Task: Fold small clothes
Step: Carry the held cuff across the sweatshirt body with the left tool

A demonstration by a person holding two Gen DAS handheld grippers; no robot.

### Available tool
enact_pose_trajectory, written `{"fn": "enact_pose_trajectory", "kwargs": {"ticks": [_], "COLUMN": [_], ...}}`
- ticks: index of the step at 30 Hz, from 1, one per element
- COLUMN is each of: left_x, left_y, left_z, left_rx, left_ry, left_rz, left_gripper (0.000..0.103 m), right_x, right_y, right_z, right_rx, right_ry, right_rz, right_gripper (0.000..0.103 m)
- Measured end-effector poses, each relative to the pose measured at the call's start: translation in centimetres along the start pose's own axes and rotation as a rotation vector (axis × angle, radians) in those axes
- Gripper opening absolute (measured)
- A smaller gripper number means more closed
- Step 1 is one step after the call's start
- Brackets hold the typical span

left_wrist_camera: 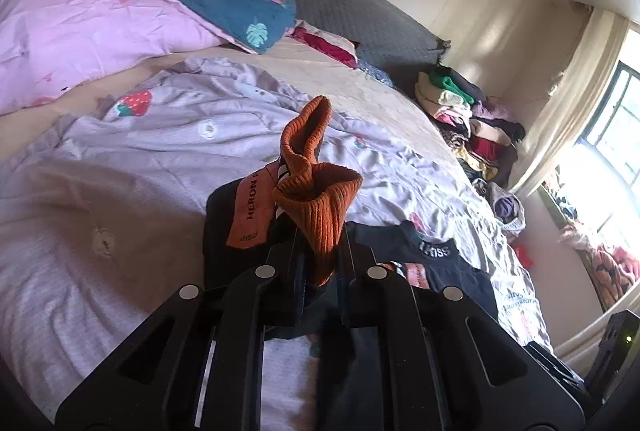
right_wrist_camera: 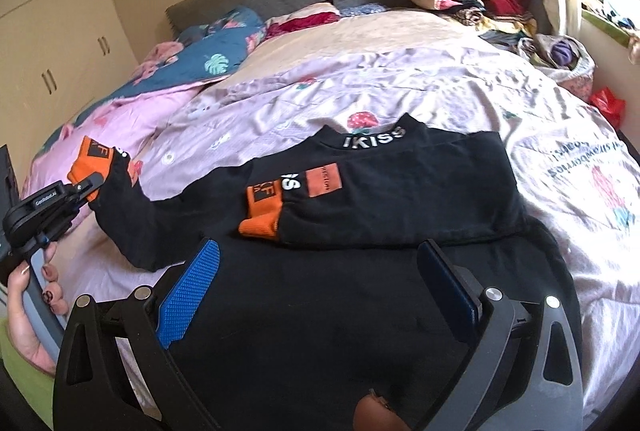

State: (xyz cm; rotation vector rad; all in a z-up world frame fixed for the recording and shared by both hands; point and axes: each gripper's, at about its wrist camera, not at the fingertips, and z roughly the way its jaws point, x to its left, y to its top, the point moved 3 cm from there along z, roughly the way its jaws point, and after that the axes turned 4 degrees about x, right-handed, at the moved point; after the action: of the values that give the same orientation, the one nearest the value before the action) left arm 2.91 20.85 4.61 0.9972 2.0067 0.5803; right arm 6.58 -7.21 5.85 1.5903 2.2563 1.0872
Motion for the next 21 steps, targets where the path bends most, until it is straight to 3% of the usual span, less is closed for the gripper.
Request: {"fn": "enact_pose_trajectory", "kwargs": {"ticks": [21], "left_x": [-7.4], "left_y": [-0.7], "left_z": [1.0], "left_rx": [0.017], "left_ry": [-0.098], "left_rz": [0.083], "left_gripper": [0.006], "right_x": [-4.2], "right_y": [-1.3], "right_z": [-2.5], "right_rx": [-0.025], "right_ry": [0.001], "right_rz": [0.128], "right_gripper": [0.099]}}
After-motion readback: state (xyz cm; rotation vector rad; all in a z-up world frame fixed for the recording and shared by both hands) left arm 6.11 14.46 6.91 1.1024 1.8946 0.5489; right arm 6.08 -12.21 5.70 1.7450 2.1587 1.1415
